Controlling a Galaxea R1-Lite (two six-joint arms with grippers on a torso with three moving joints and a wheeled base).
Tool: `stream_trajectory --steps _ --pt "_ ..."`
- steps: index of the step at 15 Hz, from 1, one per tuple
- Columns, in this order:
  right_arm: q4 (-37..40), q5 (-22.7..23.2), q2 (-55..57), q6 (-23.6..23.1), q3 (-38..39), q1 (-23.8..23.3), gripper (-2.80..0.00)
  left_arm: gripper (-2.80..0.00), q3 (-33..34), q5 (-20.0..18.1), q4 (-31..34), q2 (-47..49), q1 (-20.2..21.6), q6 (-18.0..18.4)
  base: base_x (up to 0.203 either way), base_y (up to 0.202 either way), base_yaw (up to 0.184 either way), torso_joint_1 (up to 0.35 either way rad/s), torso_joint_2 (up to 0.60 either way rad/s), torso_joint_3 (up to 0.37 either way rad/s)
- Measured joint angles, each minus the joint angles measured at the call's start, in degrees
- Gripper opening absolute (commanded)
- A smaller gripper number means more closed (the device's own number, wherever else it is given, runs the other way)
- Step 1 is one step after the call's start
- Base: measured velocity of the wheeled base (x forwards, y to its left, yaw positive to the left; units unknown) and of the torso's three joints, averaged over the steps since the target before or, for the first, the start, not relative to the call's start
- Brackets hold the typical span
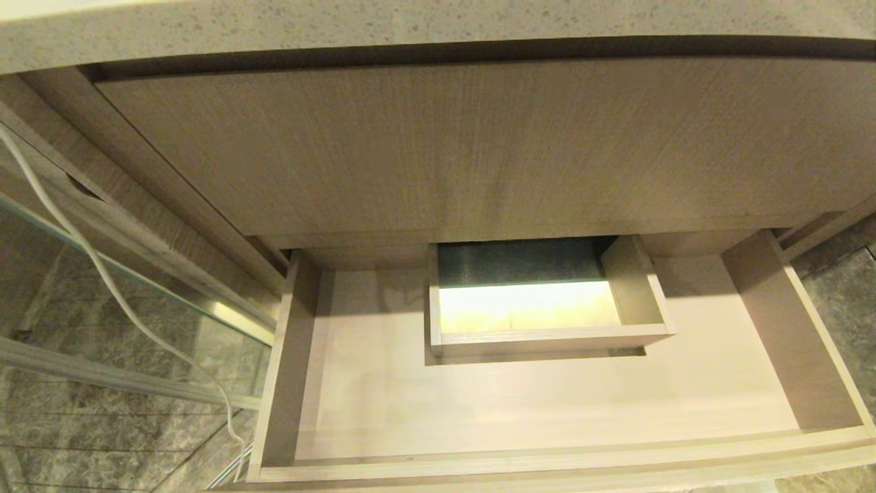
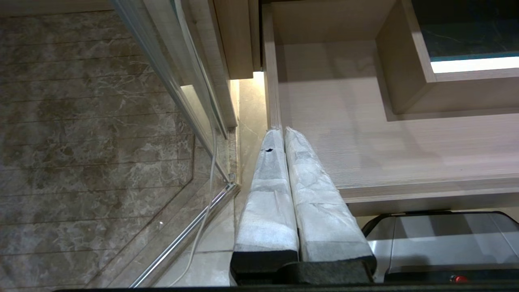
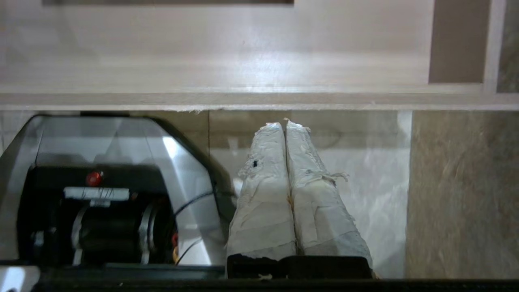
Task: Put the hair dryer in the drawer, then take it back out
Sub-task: Pull open the drawer, then pick up the hairdryer
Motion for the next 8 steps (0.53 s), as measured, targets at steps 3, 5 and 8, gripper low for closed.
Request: stream_trajectory --steps 3,5,8 --pt "-7.0 -5.2 -10.1 0.2 5.2 2.6 -2.8 -2.8 0.0 0.0 0.0 0.0 0.0 0.0 0.0 0.0 0.0 0.0 0.0 0.0" --pt "-11.8 -6.6 -14.8 0.2 7.6 3.3 -2.8 -2.8 0.0 0.0 0.0 0.0 0.0 0.0 0.0 0.0 0.0 0.0 0.0 0.0" --pt "-20.2 -4.9 -17.8 0.8 10.7 3.6 -2.8 -2.8 0.0 0.0 0.0 0.0 0.0 0.0 0.0 0.0 0.0 0.0 0.0 0.0"
